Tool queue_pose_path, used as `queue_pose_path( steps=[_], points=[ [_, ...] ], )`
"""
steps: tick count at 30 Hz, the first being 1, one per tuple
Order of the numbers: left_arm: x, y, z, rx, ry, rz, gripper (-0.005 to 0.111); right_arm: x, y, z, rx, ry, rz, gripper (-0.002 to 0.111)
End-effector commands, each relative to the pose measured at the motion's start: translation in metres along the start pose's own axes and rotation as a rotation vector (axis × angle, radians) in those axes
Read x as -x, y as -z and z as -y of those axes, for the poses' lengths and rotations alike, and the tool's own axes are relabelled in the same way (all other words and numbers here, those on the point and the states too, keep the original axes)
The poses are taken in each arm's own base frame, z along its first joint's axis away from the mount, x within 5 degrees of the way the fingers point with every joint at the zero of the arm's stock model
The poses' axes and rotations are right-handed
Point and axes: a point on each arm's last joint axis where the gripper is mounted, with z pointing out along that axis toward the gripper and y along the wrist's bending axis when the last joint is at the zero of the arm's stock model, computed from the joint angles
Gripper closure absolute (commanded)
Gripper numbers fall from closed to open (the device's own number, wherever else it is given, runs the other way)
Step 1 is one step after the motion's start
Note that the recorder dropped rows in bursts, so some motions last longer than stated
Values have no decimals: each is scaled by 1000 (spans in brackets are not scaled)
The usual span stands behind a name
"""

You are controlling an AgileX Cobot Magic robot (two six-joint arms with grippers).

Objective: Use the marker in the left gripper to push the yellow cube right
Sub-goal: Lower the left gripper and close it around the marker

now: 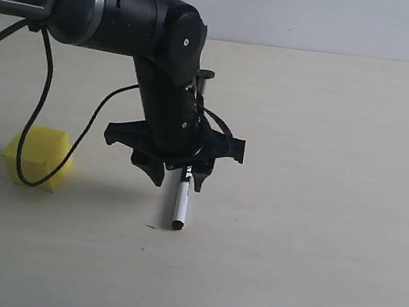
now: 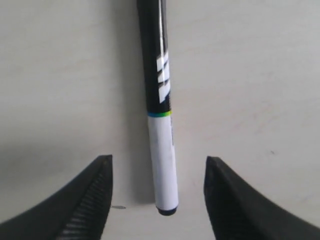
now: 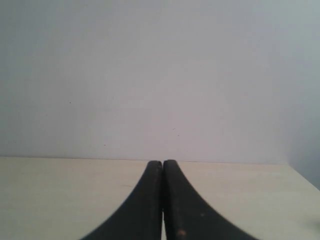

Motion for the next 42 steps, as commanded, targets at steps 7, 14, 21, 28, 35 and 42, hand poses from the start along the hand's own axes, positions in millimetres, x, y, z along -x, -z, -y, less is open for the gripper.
queue_pose_path(
  steps=[7,14,21,28,35,42],
  points=[
    [5,-12,11,12,11,-33,53,-1,0,0,-6,1,7,108],
    [4,-12,12,14,21,-34,53,-1,0,0,-6,1,7,108],
    [3,-12,13,17,23,-39,53,-1,0,0,-6,1,7,108],
    [3,-12,13,17,23,-39,53,-1,0,0,-6,1,7,108],
    [3,-15,13,22,22,-45,53,-1,0,0,-6,1,7,108],
    [-1,-28,15,42,16,-78,53,-1,0,0,-6,1,7,108]
  ],
)
